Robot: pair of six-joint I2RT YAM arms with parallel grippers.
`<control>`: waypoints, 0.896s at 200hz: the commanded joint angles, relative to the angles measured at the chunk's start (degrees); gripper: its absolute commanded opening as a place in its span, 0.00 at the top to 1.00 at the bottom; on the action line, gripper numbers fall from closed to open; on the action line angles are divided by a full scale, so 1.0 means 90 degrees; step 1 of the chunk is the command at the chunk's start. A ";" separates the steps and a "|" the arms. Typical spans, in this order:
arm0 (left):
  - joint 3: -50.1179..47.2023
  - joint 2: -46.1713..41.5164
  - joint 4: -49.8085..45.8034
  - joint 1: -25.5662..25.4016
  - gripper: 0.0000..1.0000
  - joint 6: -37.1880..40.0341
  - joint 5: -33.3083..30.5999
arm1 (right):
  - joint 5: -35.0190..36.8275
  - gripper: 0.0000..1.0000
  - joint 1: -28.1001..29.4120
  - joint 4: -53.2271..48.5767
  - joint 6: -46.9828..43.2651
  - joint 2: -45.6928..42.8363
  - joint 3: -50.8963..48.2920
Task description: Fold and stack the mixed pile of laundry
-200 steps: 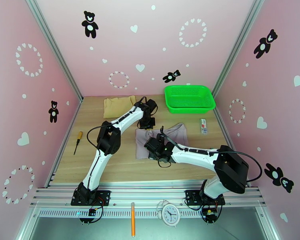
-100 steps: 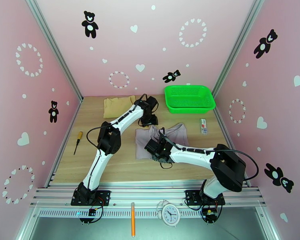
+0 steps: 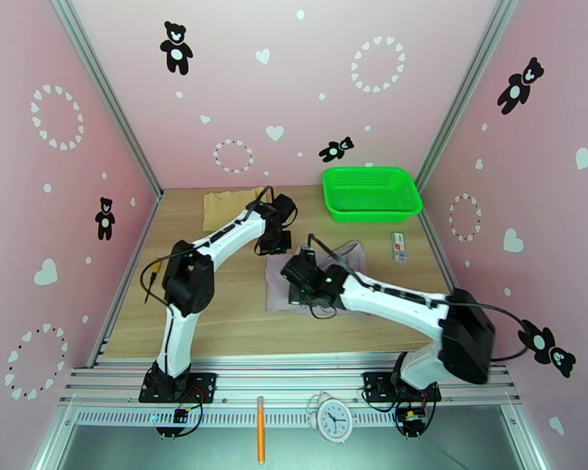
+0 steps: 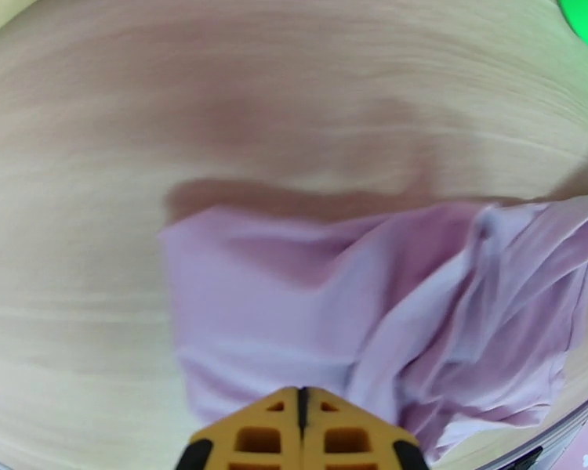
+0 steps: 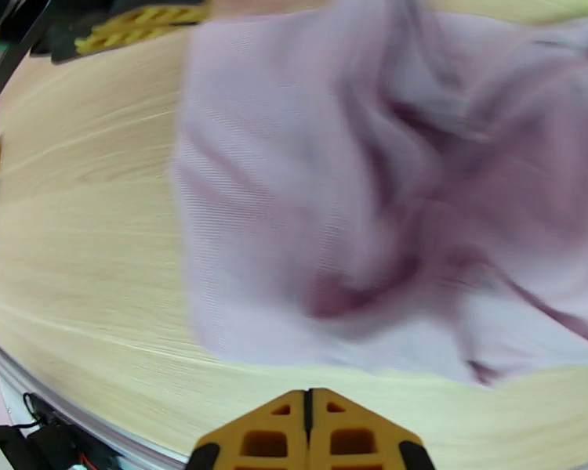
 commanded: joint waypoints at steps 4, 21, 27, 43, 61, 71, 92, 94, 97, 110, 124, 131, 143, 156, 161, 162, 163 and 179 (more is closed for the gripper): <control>-0.1103 -0.0222 0.0908 0.0143 1.00 -0.0208 0.0093 | -0.0538 1.00 0.0132 0.0116 -0.0295 0.0846 0.0501; -0.1488 -0.0140 0.1385 0.0126 1.00 -0.0340 0.0409 | -0.0391 1.00 0.0134 0.0152 -0.0157 0.1252 0.0597; -0.1566 -0.0086 0.1521 0.0115 1.00 -0.0381 0.0488 | -0.0287 1.00 0.0133 0.0139 -0.0110 0.1326 0.0584; -0.1579 0.0098 0.1712 0.0068 1.00 -0.0444 0.0568 | -0.0035 1.00 0.0133 0.0104 -0.0085 0.1402 0.0531; -0.1464 0.0295 0.1708 -0.0010 1.00 -0.0437 0.0579 | 0.0165 1.00 0.0127 0.0046 0.0087 0.1354 0.0415; -0.1442 0.0345 0.1700 -0.0047 1.00 -0.0432 0.0573 | 0.0239 1.00 0.0114 0.0021 0.0118 0.1284 0.0338; -0.1468 0.0398 0.1635 -0.0058 1.00 -0.0413 0.0462 | 0.0344 1.00 0.0052 0.0007 0.0169 0.1135 0.0153; -0.1476 0.0402 0.1617 -0.0055 1.00 -0.0404 0.0445 | 0.0353 1.00 0.0042 -0.0001 0.0169 0.1130 0.0137; -0.1483 0.0405 0.1605 -0.0051 1.00 -0.0399 0.0419 | 0.0355 1.00 0.0024 -0.0004 0.0169 0.1120 0.0115; -0.1534 0.0410 0.1535 -0.0051 1.00 -0.0348 0.0303 | 0.0349 1.00 -0.0061 -0.0002 0.0169 0.1111 -0.0002; -0.1626 0.0382 0.1467 -0.0059 1.00 -0.0315 0.0182 | 0.0312 1.00 -0.0172 0.0109 0.0157 0.1086 -0.0167; -0.1676 0.0362 0.1424 -0.0052 1.00 -0.0296 0.0108 | 0.0306 1.00 -0.0226 0.0165 0.0143 0.1071 -0.0244; -0.1781 0.0322 0.1364 -0.0050 1.00 -0.0271 -0.0037 | 0.0312 1.00 -0.0315 0.0168 0.0106 0.1035 -0.0301; -0.1880 0.0287 0.1293 -0.0052 1.00 -0.0242 -0.0192 | 0.0364 1.00 -0.0363 0.0128 0.0081 0.0951 -0.0347; -0.1919 0.0285 0.1271 -0.0052 1.00 -0.0233 -0.0232 | 0.0397 1.00 -0.0381 0.0110 0.0067 0.0909 -0.0376; -0.1928 0.0278 0.1265 -0.0051 1.00 -0.0233 -0.0243 | 0.0401 1.00 -0.0383 0.0112 0.0069 0.0892 -0.0377; -0.1933 0.0279 0.1263 -0.0051 1.00 -0.0232 -0.0248 | 0.0412 1.00 -0.0384 0.0113 0.0070 0.0883 -0.0378; -0.2038 0.0245 0.1231 -0.0049 1.00 -0.0215 -0.0359 | 0.0528 1.00 -0.0432 0.0020 0.0086 0.0700 -0.0464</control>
